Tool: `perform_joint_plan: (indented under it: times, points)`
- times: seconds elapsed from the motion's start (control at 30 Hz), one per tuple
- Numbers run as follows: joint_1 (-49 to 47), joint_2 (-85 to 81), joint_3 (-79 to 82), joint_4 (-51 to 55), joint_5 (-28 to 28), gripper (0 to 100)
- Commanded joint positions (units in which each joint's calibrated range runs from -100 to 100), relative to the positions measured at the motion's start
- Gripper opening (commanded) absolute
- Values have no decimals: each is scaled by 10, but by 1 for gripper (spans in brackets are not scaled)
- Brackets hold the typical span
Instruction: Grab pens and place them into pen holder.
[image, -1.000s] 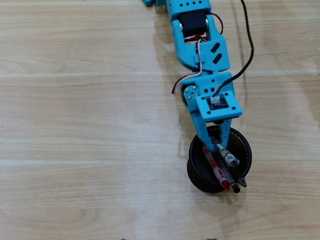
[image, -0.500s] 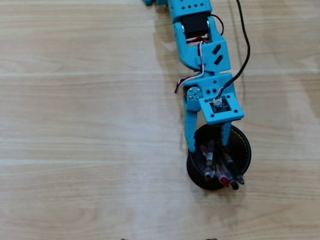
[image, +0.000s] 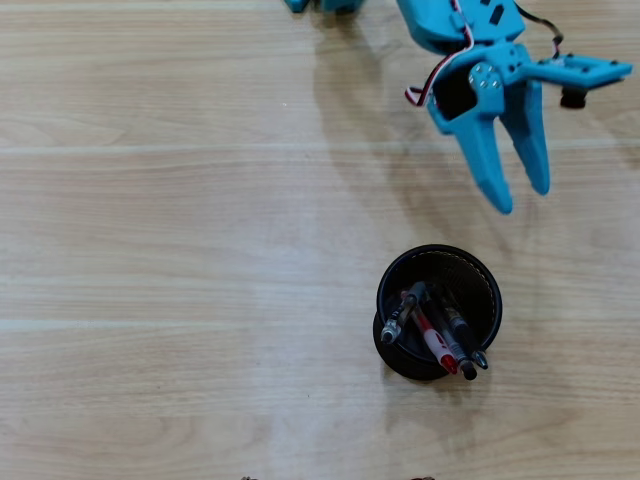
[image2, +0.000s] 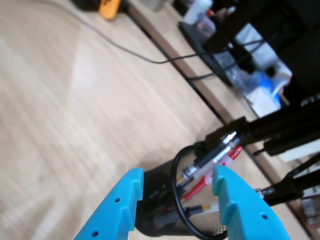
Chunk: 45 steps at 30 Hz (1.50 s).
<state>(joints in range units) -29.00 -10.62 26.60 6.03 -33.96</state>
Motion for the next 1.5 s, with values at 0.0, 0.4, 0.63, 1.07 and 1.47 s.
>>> perform_joint_plan:
  times: [0.0, 0.4, 0.63, 1.07, 1.47]
  points:
    - [-31, -160, 200, -7, 131, 1]
    - [56, -626, 732, 49, 250, 6]
    - [129, -802, 696, 451, 250, 13]
    - [248, -869, 659, 666, 246, 13]
    - [248, -869, 659, 666, 246, 13]
